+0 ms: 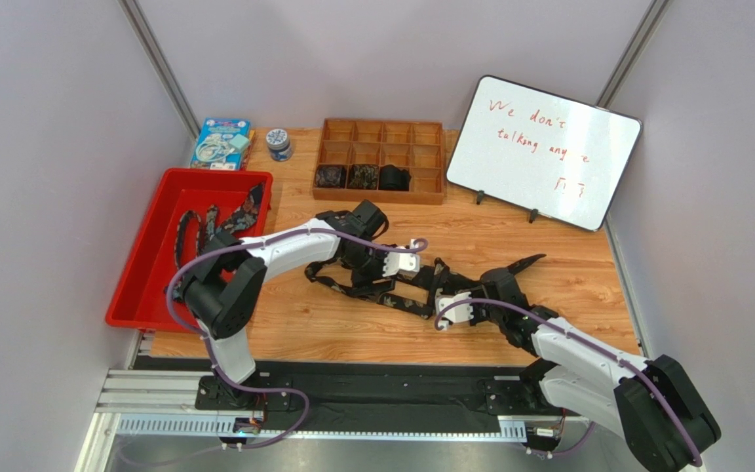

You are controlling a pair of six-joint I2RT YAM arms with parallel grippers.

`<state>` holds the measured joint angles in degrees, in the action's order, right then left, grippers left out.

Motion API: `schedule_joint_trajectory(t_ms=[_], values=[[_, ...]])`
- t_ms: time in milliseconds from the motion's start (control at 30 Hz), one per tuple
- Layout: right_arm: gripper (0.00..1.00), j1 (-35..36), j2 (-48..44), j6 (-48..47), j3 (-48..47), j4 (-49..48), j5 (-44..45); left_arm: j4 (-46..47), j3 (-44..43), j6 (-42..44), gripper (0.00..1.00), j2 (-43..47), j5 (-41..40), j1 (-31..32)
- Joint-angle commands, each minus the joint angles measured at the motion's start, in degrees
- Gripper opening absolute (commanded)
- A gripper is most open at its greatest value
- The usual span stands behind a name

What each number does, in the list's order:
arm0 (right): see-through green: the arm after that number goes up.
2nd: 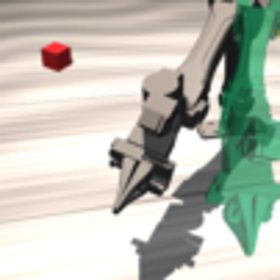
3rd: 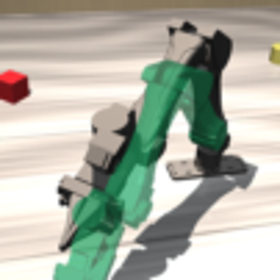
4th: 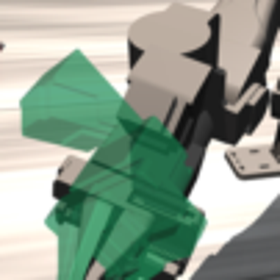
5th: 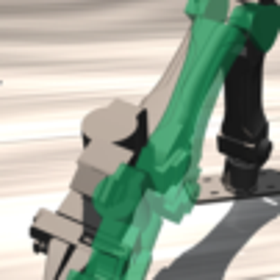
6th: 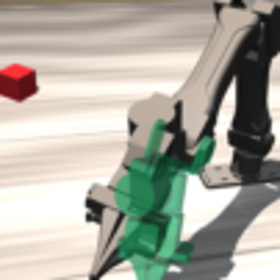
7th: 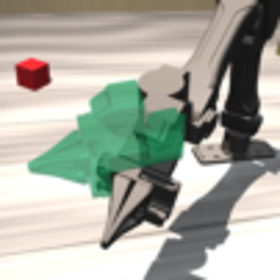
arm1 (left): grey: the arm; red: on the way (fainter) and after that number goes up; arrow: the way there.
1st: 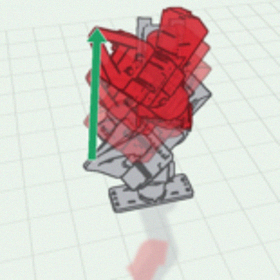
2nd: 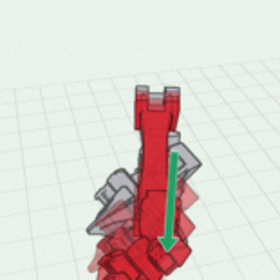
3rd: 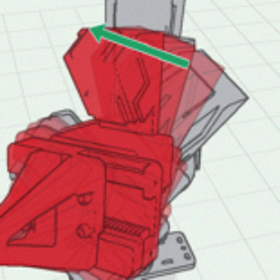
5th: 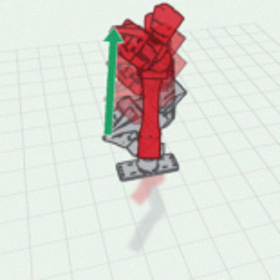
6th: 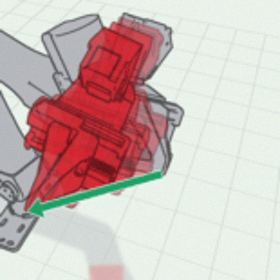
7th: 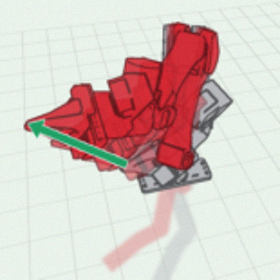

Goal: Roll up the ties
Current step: Flatten out the tie at the center of the board.

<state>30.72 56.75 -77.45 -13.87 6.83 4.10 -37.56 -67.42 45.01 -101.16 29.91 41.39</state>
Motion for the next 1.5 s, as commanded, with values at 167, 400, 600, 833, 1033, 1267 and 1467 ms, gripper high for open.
schedule_joint_trajectory(t_ms=[167, 400, 600, 833, 1033, 1267, 1467], values=[[0.0, 0.4, -1.6, -1.4, 0.8, 0.1, 0.6, -5.0, -7.5, 6.7, 0.47, -6.9, -5.0, 6.2], [0.0, 0.4, -2.5, -1.6, 0.8, 0.4, 0.7, -9.8, -9.8, 6.8, 0.38, -11.1, -7.9, 7.2], [0.0, 0.4, -3.8, -3.2, 2.4, -2.8, 0.9, -13.7, -13.0, 6.1, 0.0, -4.7, -5.0, 2.8], [0.0, 0.4, -4.6, -8.1, 6.5, -12.5, 1.6, -29.2, -41.9, 6.5, 0.0, -9.6, -0.5, -6.7], [0.0, 1.9, -3.7, -19.6, 13.0, -28.6, -0.4, -29.9, -45.9, 5.8, 0.0, -17.4, -2.1, -9.6], [0.0, 1.9, -13.7, -34.9, 19.0, -19.1, -11.7, -26.4, -52.3, -4.4, 0.06, -24.8, -5.0, -14.8], [0.0, 1.9, -22.7, -38.7, 18.5, -7.6, -14.6, -18.3, -43.0, -5.0, 0.59, -14.4, -0.1, -16.9]])
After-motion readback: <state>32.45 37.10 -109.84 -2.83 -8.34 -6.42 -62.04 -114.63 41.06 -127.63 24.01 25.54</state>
